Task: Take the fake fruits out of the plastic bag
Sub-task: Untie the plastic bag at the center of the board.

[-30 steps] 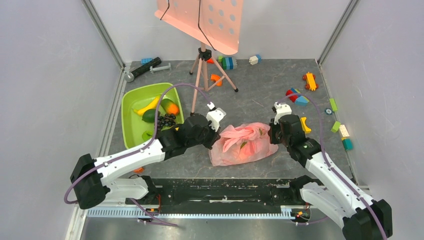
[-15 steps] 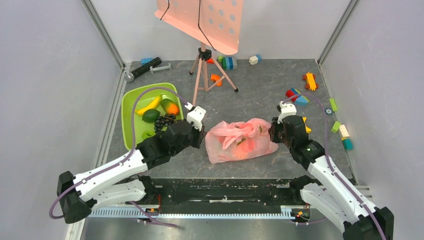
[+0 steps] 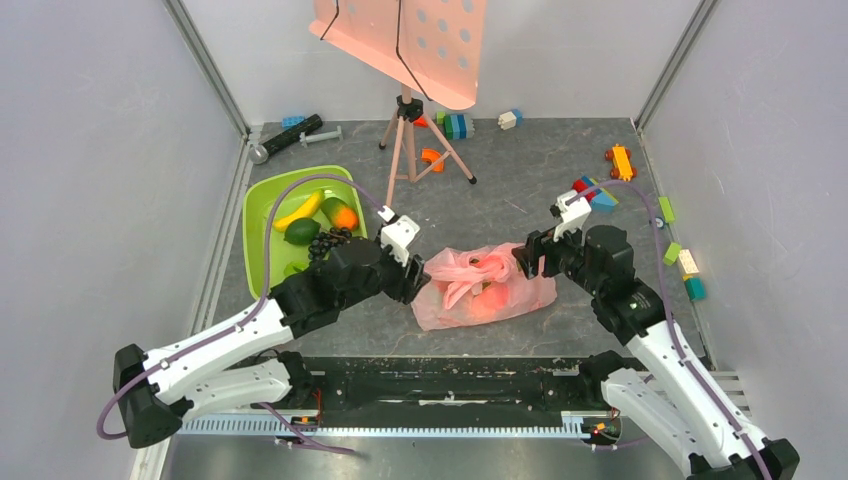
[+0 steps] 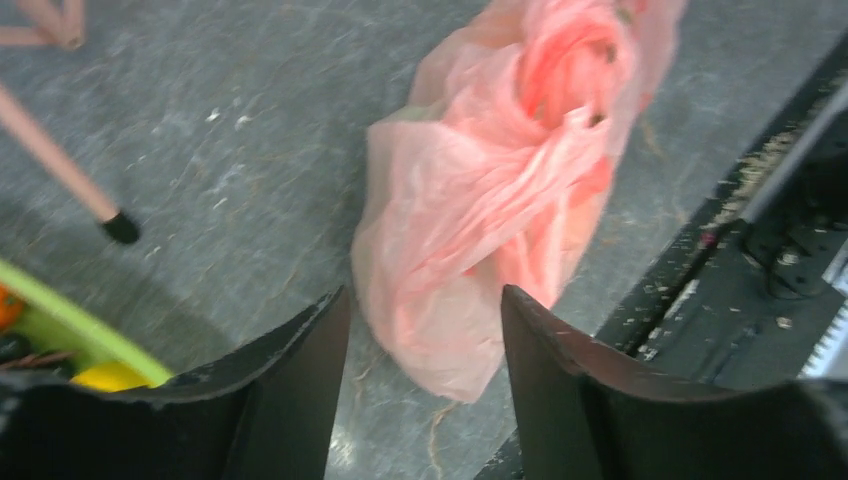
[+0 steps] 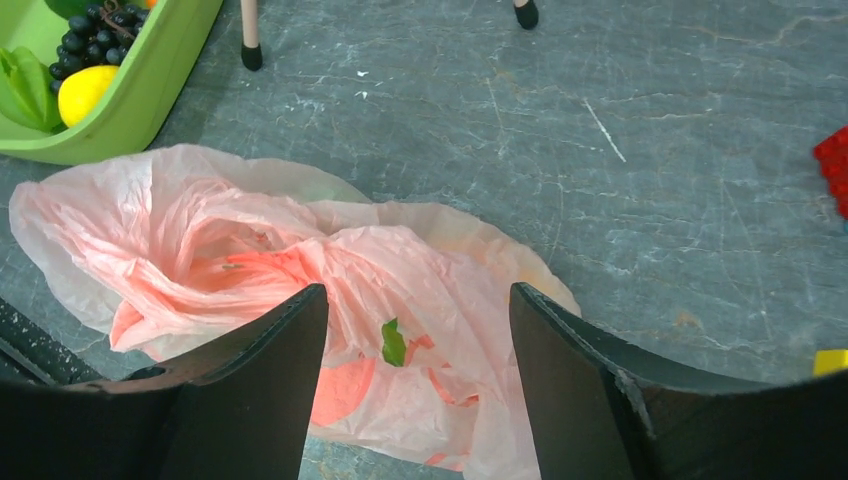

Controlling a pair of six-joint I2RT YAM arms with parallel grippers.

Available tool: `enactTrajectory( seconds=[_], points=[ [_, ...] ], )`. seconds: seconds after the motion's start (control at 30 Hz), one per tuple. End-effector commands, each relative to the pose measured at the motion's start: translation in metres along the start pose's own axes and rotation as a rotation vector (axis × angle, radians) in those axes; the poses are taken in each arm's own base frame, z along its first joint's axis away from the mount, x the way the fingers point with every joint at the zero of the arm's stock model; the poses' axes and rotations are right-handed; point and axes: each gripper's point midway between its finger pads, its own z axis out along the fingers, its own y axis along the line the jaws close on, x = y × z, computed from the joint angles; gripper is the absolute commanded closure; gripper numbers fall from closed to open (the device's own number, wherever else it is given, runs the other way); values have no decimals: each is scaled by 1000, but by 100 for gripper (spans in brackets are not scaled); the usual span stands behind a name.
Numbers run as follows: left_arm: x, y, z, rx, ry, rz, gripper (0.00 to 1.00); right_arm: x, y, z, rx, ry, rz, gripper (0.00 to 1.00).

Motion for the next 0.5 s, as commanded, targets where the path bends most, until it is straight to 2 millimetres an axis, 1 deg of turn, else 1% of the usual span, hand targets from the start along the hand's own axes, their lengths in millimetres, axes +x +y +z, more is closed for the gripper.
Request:
enactTrajectory(
  seconds=[0.0, 0.03, 0.1, 0.2, 0.3, 0.33, 0.47],
  points=[
    [-40, -43, -5, 241, -69, 134, 30, -33, -10, -7, 69, -24, -18, 30],
    [-39, -49, -4, 273, -63, 177, 26, -33, -10, -6, 70, -15, -15, 30],
    [-37, -58, -5, 316, -75, 292, 13, -34, -9, -5, 66, -10, -11, 30],
    [-34, -71, -8, 373, -132, 484, 1, -33, -8, -6, 58, -15, -14, 30],
    [-30, -87, -14, 475, -189, 669, 0, -32, -8, -6, 56, -19, -21, 29],
    [-32, -89, -14, 484, -214, 718, 0, -31, -8, -6, 52, -18, -23, 29],
    [-45, -88, -5, 444, -280, 820, 0, -27, -5, -6, 34, -9, -25, 29]
  ],
)
